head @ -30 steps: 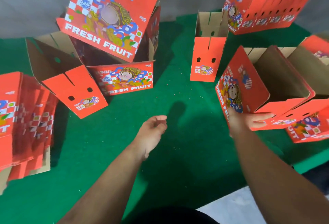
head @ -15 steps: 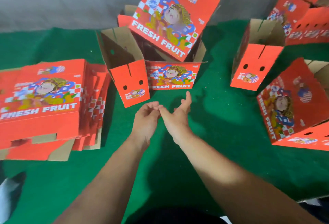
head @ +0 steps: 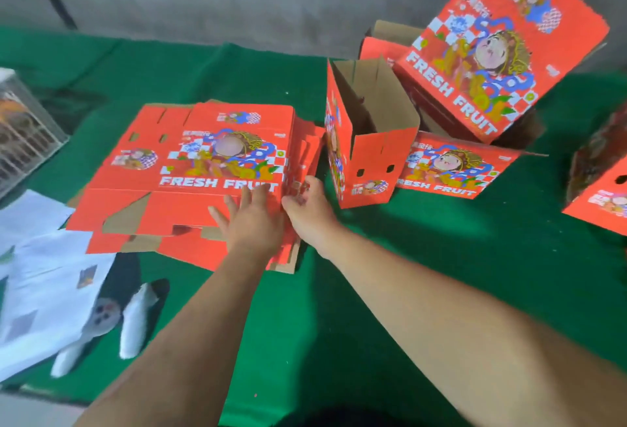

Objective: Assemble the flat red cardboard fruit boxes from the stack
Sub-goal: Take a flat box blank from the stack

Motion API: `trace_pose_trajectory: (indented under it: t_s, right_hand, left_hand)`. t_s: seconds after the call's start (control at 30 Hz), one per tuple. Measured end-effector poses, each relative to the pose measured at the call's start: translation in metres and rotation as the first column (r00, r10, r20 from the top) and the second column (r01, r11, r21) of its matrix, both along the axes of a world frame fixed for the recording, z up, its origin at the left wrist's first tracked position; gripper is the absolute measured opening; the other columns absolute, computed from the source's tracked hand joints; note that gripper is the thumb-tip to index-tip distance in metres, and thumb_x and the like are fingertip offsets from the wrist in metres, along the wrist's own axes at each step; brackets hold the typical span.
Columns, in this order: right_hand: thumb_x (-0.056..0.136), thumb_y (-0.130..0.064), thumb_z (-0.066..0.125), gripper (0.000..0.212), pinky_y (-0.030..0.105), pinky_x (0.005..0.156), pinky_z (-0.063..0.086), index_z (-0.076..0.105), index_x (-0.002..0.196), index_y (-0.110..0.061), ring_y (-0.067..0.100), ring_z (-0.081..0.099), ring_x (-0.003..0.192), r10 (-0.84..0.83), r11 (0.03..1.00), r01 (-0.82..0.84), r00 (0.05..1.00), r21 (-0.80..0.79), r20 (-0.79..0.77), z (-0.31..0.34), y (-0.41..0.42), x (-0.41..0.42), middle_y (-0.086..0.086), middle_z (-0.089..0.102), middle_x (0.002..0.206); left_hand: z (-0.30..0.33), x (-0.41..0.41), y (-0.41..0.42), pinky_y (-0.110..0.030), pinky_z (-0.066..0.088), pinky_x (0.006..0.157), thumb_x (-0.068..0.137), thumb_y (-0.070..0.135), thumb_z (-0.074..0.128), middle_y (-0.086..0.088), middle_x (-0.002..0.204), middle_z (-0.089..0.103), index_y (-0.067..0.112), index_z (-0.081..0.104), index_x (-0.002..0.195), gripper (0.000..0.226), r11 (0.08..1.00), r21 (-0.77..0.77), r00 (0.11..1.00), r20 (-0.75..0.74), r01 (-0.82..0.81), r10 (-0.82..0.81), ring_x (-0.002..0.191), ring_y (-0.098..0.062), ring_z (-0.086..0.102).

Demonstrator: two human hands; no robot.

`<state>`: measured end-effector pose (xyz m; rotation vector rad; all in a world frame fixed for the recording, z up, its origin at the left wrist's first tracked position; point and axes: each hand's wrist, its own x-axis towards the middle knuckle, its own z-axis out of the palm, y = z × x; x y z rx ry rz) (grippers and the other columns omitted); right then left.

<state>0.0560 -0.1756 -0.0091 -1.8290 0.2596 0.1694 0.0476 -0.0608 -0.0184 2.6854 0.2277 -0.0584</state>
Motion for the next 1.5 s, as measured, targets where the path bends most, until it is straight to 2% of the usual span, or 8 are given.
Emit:
trace_pose_trajectory:
  t_s: [0.17, 0.33, 0.63, 0.87, 1.0, 1.17, 1.27, 1.5]
  right_hand:
    - [0.093, -0.034, 0.068, 0.057, 0.043, 0.105, 0.05, 0.051, 0.146, -0.022, 0.027, 0.06, 0.122, -0.012, 0.995, 0.042, 0.95, 0.089, -0.312, -0.004, 0.033, 0.029, 0.003, 0.06, 0.142]
    - [0.099, -0.02, 0.063, 0.014, 0.036, 0.077, 0.058, 0.068, 0.112, -0.017, 0.028, 0.069, 0.09, -0.209, 0.959, 0.258, 0.925, 0.121, -0.317, -0.012, 0.009, 0.04, 0.01, 0.073, 0.106]
    - [0.1, -0.014, 0.061, 0.026, 0.045, 0.093, 0.054, 0.068, 0.125, -0.02, 0.03, 0.069, 0.112, -0.234, 0.883, 0.182, 0.97, 0.433, 0.069, 0.039, -0.124, -0.023, 0.01, 0.073, 0.125]
    - [0.1, -0.004, 0.05, 0.036, 0.042, 0.088, 0.06, 0.069, 0.124, -0.023, 0.018, 0.074, 0.103, -0.491, 0.749, 0.423, 0.871, 0.511, -0.002, 0.032, -0.254, -0.136, 0.002, 0.076, 0.122]
    - [0.097, -0.015, 0.051, 0.034, 0.043, 0.071, 0.065, 0.074, 0.12, -0.027, 0.016, 0.076, 0.099, -0.513, 0.718, 0.467, 0.856, 0.516, -0.061, 0.044, -0.313, -0.196, 0.0, 0.077, 0.119]
    - [0.1, -0.01, 0.05, 0.041, 0.041, 0.088, 0.059, 0.074, 0.118, -0.037, 0.012, 0.074, 0.096, -0.669, 0.694, 0.65, 0.741, 0.311, -0.057, 0.048, -0.369, -0.227, -0.006, 0.077, 0.115]
    - [0.096, -0.022, 0.061, 0.032, 0.053, 0.106, 0.049, 0.072, 0.122, -0.037, 0.025, 0.068, 0.116, -0.763, 0.627, 0.759, 0.644, 0.177, -0.06, 0.047, -0.39, -0.236, 0.0, 0.073, 0.126]
    - [0.087, -0.042, 0.066, 0.018, 0.031, 0.052, 0.052, 0.08, 0.099, -0.04, 0.012, 0.07, 0.061, -0.762, 0.639, 0.769, 0.633, 0.002, -0.133, 0.073, -0.42, -0.259, -0.006, 0.076, 0.085]
  left_hand:
    - [-0.025, -0.02, 0.012, -0.055, 0.005, 0.128, 0.103, 0.052, 0.039, -0.009, 0.173, 0.01, 0.026, 0.021, 0.161, 0.066, 0.961, 0.112, 0.955, -0.188, 0.254, -0.23, 0.155, -0.05, 0.009]
    - [-0.018, -0.027, 0.018, -0.045, 0.022, 0.125, 0.097, 0.034, 0.047, 0.0, 0.145, 0.06, 0.03, 0.048, 0.147, 0.05, 0.936, -0.039, 0.932, 0.119, 0.349, -0.342, 0.146, -0.025, 0.043]
    - [-0.001, -0.027, 0.043, -0.057, 0.032, 0.115, 0.086, 0.042, 0.051, -0.026, 0.153, 0.045, 0.006, 0.054, 0.144, 0.069, 0.892, -0.367, 0.874, 0.299, -0.264, 0.382, 0.138, -0.046, 0.043]
    - [0.018, -0.027, 0.013, -0.038, 0.048, 0.105, 0.092, 0.048, 0.056, 0.003, 0.115, 0.066, 0.021, 0.05, 0.146, 0.061, 0.647, -0.763, 0.968, 0.158, -0.005, 0.193, 0.112, -0.022, 0.064]
    - [0.029, -0.038, -0.023, -0.015, 0.037, 0.045, 0.104, 0.045, 0.052, 0.011, 0.053, 0.05, 0.031, 0.058, 0.066, 0.041, 0.61, -0.783, 0.992, 0.07, 0.12, -0.106, 0.046, -0.005, 0.045]
    - [0.039, -0.061, -0.082, -0.022, 0.047, 0.073, 0.104, 0.039, 0.059, 0.024, 0.09, 0.073, 0.033, 0.067, 0.102, 0.01, 0.545, -0.765, 0.907, 0.116, 0.342, -0.405, 0.082, 0.0, 0.065]
    - [0.046, -0.074, -0.112, 0.001, 0.038, 0.094, 0.103, 0.029, 0.063, 0.041, 0.133, 0.057, 0.033, 0.029, 0.155, 0.062, 0.408, -0.822, 0.855, 0.171, 0.398, -0.49, 0.128, 0.016, 0.05]
    - [0.069, -0.096, -0.149, -0.024, 0.011, 0.119, 0.072, 0.093, 0.05, 0.038, 0.161, 0.014, 0.051, 0.001, 0.161, 0.11, 0.49, -0.762, 0.831, 0.111, 0.423, -0.545, 0.147, 0.014, 0.008]
